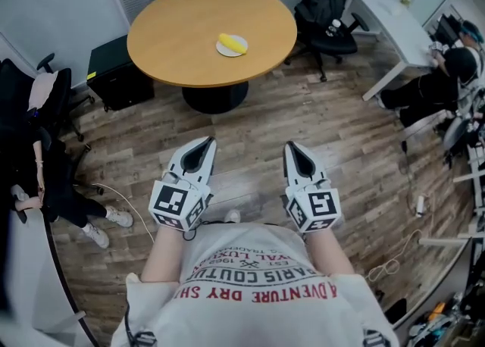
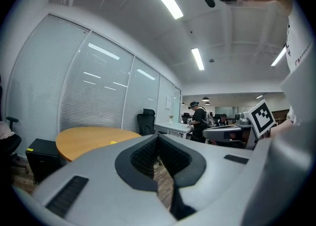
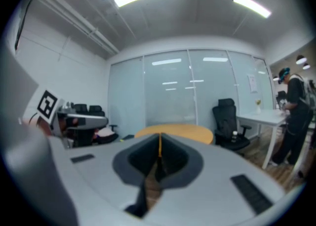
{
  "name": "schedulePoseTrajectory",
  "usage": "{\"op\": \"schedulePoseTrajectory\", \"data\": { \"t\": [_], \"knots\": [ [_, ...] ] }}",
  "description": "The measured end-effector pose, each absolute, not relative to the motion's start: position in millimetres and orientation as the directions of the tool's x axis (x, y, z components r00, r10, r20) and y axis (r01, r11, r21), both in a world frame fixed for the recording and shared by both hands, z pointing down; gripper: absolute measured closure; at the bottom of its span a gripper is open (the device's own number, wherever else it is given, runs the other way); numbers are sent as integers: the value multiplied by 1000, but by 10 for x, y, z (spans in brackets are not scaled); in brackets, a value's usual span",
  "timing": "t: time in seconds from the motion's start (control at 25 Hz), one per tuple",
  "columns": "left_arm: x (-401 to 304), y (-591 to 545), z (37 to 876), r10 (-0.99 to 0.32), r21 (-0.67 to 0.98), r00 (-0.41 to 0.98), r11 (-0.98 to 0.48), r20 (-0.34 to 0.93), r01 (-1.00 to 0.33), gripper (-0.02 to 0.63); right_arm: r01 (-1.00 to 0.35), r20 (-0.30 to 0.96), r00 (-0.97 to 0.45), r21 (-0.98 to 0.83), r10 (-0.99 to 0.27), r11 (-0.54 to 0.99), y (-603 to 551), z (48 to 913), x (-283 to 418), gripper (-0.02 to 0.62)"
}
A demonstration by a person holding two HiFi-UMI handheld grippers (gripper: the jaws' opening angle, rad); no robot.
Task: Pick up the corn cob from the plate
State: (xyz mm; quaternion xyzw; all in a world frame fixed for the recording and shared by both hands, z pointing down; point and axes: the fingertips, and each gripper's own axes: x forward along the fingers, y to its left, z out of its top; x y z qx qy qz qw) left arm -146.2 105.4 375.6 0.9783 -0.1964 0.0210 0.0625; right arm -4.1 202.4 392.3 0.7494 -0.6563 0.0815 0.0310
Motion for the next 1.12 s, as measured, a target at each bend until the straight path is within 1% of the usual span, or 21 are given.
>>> {"op": "schedulePoseTrajectory", "data": {
  "t": [0.24, 0.44, 0.64, 0.8, 1.12],
  "knots": [
    [-1447, 527, 3915, -421, 148, 902, -890, 95, -431, 571, -992, 203, 90, -63, -975, -105, 1459, 4027, 67, 566],
    [-1381, 204, 4035, -486, 157, 866, -852, 116, -500, 571, -995, 221, 32, -85, -975, -52, 1049, 4182, 257, 566],
    [-1279, -206, 4161, -579, 148, 804, -791, 133, -594, 571, -994, 216, -48, -105, -975, 25, 504, 4304, 513, 566],
    [-970, -598, 4109, -645, 125, 753, -743, 128, -658, 571, -988, 200, -131, -112, -971, 111, -51, 4265, 875, 566],
    [-3, -1289, 3982, -723, 114, 679, -670, 123, -734, 571, -966, 240, -253, -120, -937, 230, -988, 4250, 1826, 566]
  ]
}}
